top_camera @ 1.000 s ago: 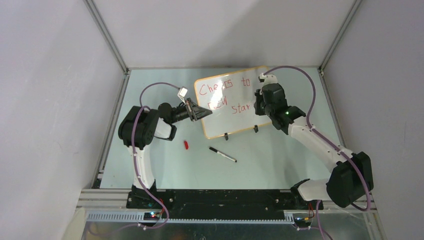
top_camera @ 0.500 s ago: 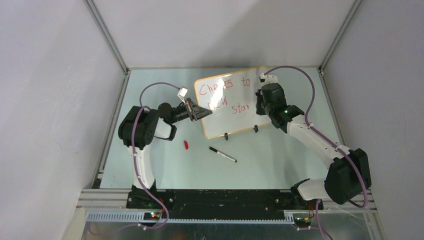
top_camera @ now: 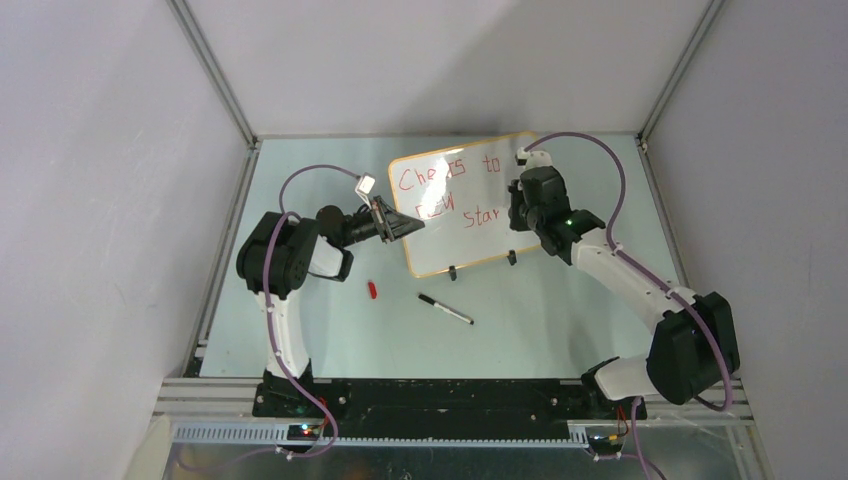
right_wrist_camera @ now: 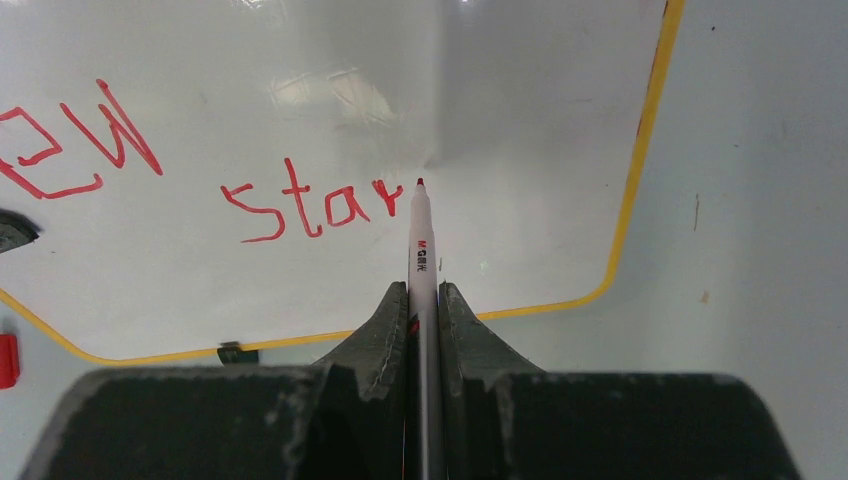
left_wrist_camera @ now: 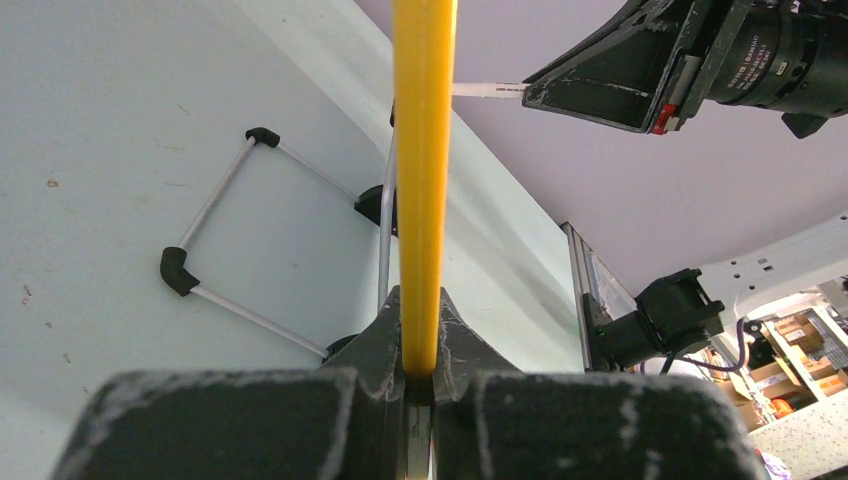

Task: Write a sentence on the whiteboard

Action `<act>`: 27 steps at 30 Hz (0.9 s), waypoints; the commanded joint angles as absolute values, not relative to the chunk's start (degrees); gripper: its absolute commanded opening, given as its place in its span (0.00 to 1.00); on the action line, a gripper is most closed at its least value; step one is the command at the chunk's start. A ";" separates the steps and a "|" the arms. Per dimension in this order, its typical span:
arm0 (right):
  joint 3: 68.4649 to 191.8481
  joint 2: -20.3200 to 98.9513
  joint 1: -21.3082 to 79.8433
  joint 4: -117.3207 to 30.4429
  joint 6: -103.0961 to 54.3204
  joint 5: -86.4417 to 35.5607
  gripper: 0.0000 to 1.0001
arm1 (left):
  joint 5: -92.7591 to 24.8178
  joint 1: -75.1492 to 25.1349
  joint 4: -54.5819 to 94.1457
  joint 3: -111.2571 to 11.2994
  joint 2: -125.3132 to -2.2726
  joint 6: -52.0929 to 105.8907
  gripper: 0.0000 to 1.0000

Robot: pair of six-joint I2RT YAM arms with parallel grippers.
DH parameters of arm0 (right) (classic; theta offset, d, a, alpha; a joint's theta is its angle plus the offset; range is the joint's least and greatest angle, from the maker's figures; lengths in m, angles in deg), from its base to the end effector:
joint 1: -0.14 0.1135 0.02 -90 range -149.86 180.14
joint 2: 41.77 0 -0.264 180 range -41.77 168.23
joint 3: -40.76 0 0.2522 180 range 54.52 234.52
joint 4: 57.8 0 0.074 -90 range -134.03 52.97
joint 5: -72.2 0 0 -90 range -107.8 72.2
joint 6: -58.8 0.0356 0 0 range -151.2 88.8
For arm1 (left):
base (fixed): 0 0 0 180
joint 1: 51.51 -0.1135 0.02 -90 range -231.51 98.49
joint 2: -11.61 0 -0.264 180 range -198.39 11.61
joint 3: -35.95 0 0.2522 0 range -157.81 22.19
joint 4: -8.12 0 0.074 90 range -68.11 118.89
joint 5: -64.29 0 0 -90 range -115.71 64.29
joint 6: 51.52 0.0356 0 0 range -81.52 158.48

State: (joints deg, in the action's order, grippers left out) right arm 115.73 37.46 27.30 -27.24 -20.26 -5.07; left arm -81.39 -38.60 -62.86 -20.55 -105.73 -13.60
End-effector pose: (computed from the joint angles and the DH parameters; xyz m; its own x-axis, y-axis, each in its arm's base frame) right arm 0.2807 0.1352 0.2920 -0.5528 -0.0755 -0.8299 -0.1827 0.9826 0.0323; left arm 0.3411 -0.1084 0.1443 -0.6191 -0.3144 -0.7197 0.6998 0.1951 -0.6872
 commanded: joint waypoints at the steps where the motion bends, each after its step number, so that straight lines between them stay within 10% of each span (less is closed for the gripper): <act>1: 117.28 37.88 27.55 -29.73 -20.00 -5.64 0.00 | -82.04 -38.40 -65.90 -22.10 -104.37 -13.90 0.00; 27: 117.24 40.07 27.05 -30.78 -20.13 -2.51 0.00 | -82.01 -38.35 -65.87 -22.10 -104.32 -13.84 0.00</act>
State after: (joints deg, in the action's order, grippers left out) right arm 115.73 39.58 27.34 -29.12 -20.26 -4.87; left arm -81.39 -38.60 -62.86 -20.55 -105.73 -13.60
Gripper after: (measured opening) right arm 0.149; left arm 0.077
